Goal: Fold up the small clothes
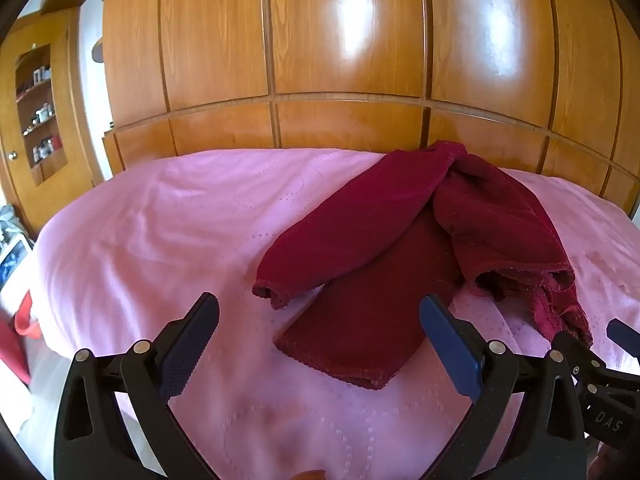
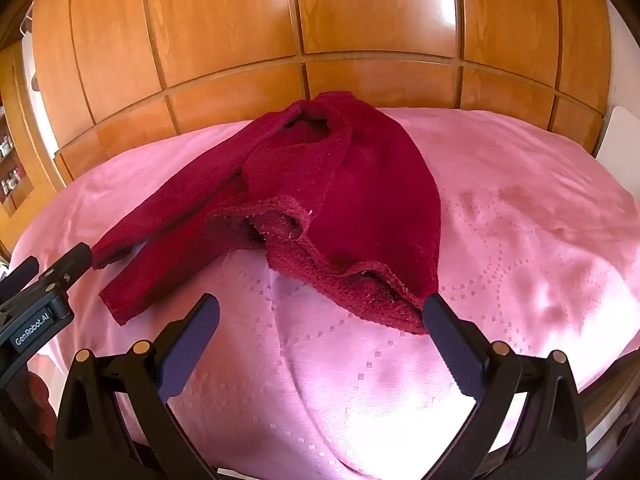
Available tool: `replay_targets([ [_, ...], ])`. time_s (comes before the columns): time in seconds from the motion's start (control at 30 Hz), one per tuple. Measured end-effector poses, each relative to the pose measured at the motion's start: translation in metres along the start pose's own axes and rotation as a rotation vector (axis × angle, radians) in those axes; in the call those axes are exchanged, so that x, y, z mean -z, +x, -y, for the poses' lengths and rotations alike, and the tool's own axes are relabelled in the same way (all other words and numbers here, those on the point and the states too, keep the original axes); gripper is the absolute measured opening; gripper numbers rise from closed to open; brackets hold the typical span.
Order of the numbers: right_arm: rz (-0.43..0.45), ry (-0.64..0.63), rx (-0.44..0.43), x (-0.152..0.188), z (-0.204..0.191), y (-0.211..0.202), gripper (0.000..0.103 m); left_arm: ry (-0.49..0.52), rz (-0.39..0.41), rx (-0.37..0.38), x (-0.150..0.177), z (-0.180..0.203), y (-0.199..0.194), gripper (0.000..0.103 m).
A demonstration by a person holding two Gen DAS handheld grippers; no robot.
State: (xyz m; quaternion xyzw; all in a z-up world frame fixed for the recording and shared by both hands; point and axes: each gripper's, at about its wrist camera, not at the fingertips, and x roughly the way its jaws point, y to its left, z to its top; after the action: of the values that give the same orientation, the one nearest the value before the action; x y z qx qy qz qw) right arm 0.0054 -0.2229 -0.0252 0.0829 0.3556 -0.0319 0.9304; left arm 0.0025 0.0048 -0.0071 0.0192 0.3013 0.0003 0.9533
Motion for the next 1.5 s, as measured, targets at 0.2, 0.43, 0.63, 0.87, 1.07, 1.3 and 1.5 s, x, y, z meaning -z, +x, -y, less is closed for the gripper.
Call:
replay_targets([
  [0.2, -0.003, 0.0, -0.017, 0.0002, 0.0001, -0.0012, 0.101, -0.004, 0.009, -0.008, 0.0021, -0.0019, 0.0015, 0.1],
  [0.43, -0.005, -0.001, -0.024, -0.0005, -0.0003, -0.0012, 0.101, -0.005, 0.014, -0.012, 0.001, 0.0012, -0.0033, 0.099],
  [0.63, -0.015, -0.001, -0.029, -0.0005, -0.0007, 0.0004, 0.101, -0.006, 0.009, -0.011, 0.0014, 0.0021, -0.0036, 0.1],
  [0.87, -0.018, -0.008, -0.046, -0.0002, -0.0015, 0.0008, 0.101, -0.003, 0.003, -0.007, -0.0005, 0.0028, -0.0031, 0.1],
  [1.07, -0.022, -0.008, -0.065, 0.0011, -0.0021, 0.0012, 0.101, -0.006, -0.002, -0.007, -0.0025, 0.0022, -0.0018, 0.099],
  [1.3, -0.016, -0.014, -0.076, 0.0018, -0.0038, -0.0007, 0.101, -0.006, -0.002, -0.007, -0.0041, 0.0021, -0.001, 0.1],
  [1.5, -0.021, -0.025, -0.082, 0.002, -0.0061, -0.0002, 0.101, -0.006, -0.005, -0.007, -0.0036, 0.0023, -0.0008, 0.1],
])
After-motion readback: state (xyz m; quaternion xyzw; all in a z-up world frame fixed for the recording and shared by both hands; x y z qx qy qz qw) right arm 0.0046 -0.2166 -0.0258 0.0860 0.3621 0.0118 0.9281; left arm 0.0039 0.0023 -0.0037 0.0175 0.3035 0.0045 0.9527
